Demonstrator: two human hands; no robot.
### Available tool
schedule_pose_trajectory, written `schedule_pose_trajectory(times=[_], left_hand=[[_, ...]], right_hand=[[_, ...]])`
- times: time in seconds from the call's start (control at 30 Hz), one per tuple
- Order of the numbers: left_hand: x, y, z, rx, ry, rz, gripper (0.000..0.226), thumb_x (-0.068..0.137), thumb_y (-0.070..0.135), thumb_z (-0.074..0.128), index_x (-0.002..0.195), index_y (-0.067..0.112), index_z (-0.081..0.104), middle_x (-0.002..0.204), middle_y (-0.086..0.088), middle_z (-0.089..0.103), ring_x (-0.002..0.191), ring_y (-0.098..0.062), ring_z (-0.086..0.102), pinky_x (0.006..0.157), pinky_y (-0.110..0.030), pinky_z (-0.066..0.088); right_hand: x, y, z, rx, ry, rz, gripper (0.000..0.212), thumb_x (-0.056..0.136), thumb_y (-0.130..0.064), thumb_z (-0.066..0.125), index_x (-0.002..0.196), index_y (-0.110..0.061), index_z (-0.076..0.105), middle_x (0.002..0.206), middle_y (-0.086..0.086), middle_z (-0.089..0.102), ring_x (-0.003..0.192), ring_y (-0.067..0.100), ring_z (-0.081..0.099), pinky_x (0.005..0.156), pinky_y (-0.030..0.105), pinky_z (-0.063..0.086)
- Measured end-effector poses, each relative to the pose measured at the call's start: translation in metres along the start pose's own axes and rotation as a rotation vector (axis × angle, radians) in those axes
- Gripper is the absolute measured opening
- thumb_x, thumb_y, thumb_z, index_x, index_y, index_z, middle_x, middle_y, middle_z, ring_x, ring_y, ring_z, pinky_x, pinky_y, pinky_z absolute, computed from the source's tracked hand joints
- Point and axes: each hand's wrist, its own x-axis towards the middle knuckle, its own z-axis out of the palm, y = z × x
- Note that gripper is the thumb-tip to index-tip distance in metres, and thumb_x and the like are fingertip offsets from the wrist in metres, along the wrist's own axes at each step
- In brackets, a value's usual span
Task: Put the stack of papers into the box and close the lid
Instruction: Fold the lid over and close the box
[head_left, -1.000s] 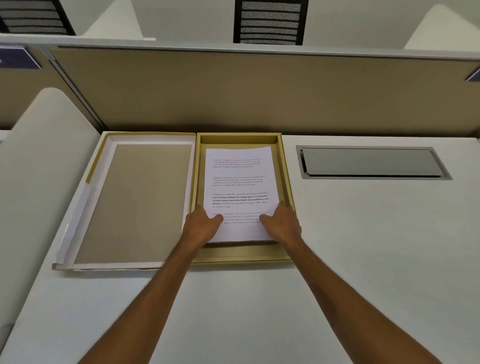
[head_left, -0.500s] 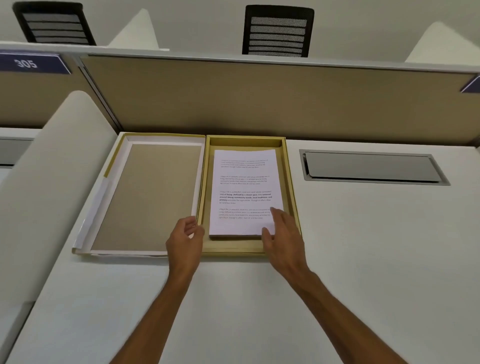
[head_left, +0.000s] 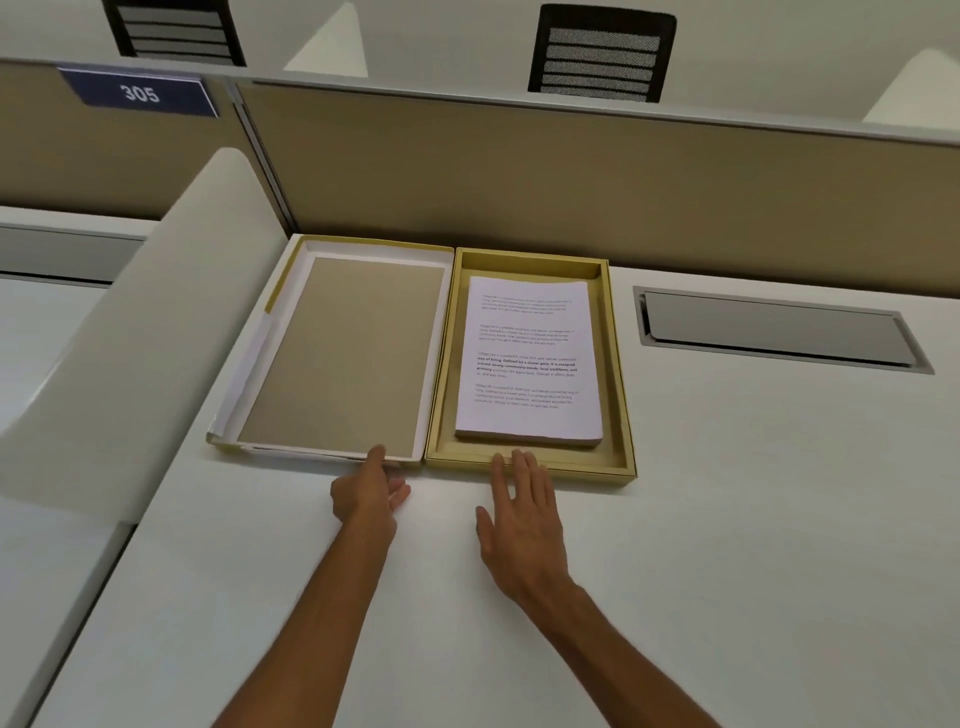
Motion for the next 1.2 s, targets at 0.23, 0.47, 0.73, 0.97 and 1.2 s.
schedule_pose_trajectory(times=[0.23,0.47,0.73,0.97,1.2], left_hand=[[0.003,0.016,0.002,-0.062,-0.04,-0.049,0.042,0.086,-0.004,0.065,0.127,-0.005,0.054,0.12,-0.029,0.063,0.096,-0.042,0.069,0.085,-0.055,0.057],[-0.001,0.008,0.005,-0.06,0.031,0.119,0.049,0.083,-0.013,0.063,0.124,0.008,0.047,0.124,-0.016,0.055,0.105,-0.035,0.061,0.082,-0.05,0.059],[-0.001,-0.008,0.001,0.185,0.132,0.439,0.042,0.08,0.0,0.073,0.107,0.011,0.043,0.1,-0.009,0.06,0.079,-0.027,0.063,0.078,-0.039,0.059],[-0.016,-0.023,0.0,0.287,0.116,0.765,0.055,0.079,0.003,0.079,0.119,0.01,0.041,0.119,-0.016,0.064,0.103,-0.028,0.066,0.083,-0.029,0.053],[-0.022,-0.034,0.006,0.486,0.012,0.896,0.053,0.082,0.018,0.079,0.126,0.005,0.053,0.122,-0.014,0.057,0.109,-0.031,0.063,0.088,-0.039,0.057]], right_hand=[[0.0,-0.003,0.005,-0.096,0.092,0.016,0.071,0.084,-0.039,0.075,0.143,-0.006,0.054,0.143,0.022,0.055,0.134,0.039,0.051,0.109,0.049,0.028],[0.0,-0.001,0.004,-0.04,0.055,0.006,0.067,0.1,-0.04,0.051,0.155,-0.01,0.029,0.16,0.019,0.031,0.149,0.036,0.025,0.116,0.046,0.005],[0.0,-0.003,0.002,-0.043,0.05,0.011,0.067,0.099,-0.04,0.054,0.154,-0.01,0.032,0.158,0.019,0.034,0.148,0.037,0.028,0.116,0.046,0.006],[-0.001,-0.002,0.003,-0.096,0.065,0.001,0.07,0.086,-0.04,0.073,0.144,-0.008,0.052,0.146,0.019,0.053,0.137,0.037,0.048,0.111,0.048,0.025],[-0.003,-0.001,0.001,-0.064,0.055,-0.005,0.068,0.098,-0.041,0.056,0.154,-0.011,0.033,0.159,0.016,0.034,0.148,0.035,0.027,0.115,0.046,0.004]])
